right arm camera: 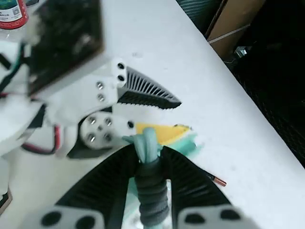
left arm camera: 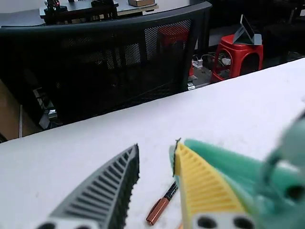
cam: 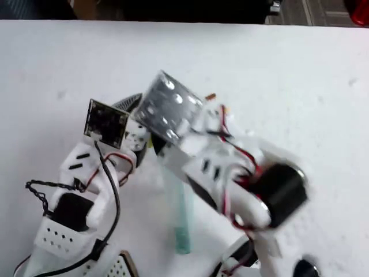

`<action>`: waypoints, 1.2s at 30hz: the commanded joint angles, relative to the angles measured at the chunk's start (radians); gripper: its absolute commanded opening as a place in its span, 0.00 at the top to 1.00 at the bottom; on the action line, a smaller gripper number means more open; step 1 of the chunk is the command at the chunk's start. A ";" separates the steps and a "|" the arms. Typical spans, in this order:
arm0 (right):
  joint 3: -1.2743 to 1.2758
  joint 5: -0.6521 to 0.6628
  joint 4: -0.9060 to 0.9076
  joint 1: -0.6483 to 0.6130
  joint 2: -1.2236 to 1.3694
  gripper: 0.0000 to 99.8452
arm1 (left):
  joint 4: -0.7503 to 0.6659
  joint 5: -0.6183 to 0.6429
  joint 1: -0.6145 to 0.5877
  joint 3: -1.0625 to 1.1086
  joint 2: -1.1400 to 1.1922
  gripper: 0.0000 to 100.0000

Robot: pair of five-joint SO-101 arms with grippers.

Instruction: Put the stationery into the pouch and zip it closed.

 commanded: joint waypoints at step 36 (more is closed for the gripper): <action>-0.005 -0.130 -0.189 0.077 0.107 0.98 | 0.354 0.275 0.058 -0.157 -0.050 0.73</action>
